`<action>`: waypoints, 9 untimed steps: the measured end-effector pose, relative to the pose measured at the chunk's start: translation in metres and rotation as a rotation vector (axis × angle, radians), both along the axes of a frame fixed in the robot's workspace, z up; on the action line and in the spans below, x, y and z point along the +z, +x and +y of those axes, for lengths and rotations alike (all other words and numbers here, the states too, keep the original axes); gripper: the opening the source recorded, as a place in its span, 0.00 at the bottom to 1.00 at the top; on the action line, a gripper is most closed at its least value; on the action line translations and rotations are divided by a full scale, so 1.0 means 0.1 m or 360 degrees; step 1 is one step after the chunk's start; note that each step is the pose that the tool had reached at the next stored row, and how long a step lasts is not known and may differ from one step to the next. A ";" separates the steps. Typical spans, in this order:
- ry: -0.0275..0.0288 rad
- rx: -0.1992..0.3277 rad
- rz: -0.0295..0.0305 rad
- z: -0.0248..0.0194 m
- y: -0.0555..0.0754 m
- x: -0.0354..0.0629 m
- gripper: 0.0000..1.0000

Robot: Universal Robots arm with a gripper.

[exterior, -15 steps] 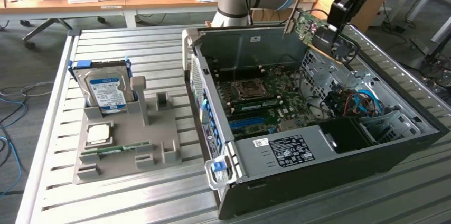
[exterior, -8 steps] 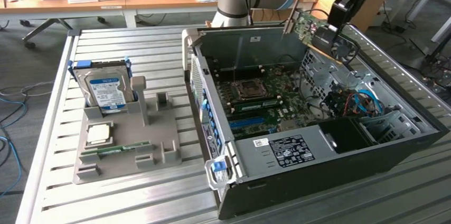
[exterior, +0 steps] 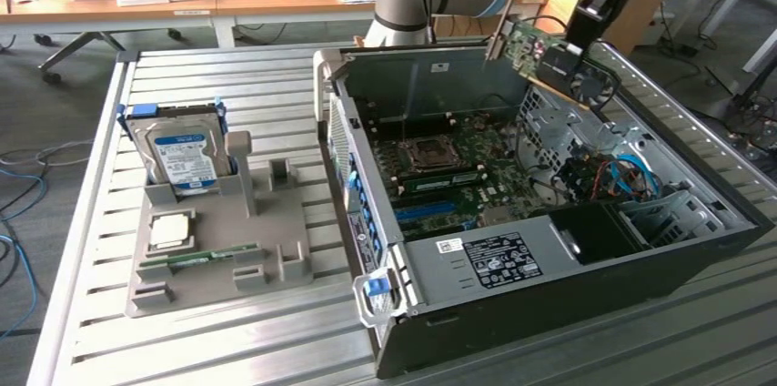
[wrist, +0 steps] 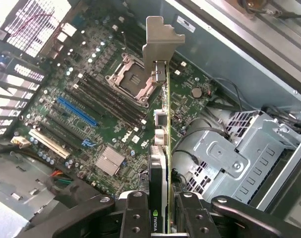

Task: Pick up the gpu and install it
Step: 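Insert the gpu into the slot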

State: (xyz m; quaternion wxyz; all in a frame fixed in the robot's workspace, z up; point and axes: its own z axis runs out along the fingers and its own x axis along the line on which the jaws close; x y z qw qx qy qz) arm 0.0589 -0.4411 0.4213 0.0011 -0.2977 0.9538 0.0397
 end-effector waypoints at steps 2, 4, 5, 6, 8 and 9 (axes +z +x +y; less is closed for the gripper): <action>0.00001 0.0031 0.00000 0.000 0.00 0.000 0.27; 0.00002 0.0064 0.00000 0.000 0.00 -0.001 0.27; 0.00001 0.0080 0.00000 0.000 0.00 0.000 0.27; 0.00000 0.0096 0.00001 0.000 0.00 0.000 0.27; 0.00001 0.0132 0.00000 0.000 0.00 0.000 0.27; 0.00001 0.0149 0.00001 0.000 0.00 0.000 0.27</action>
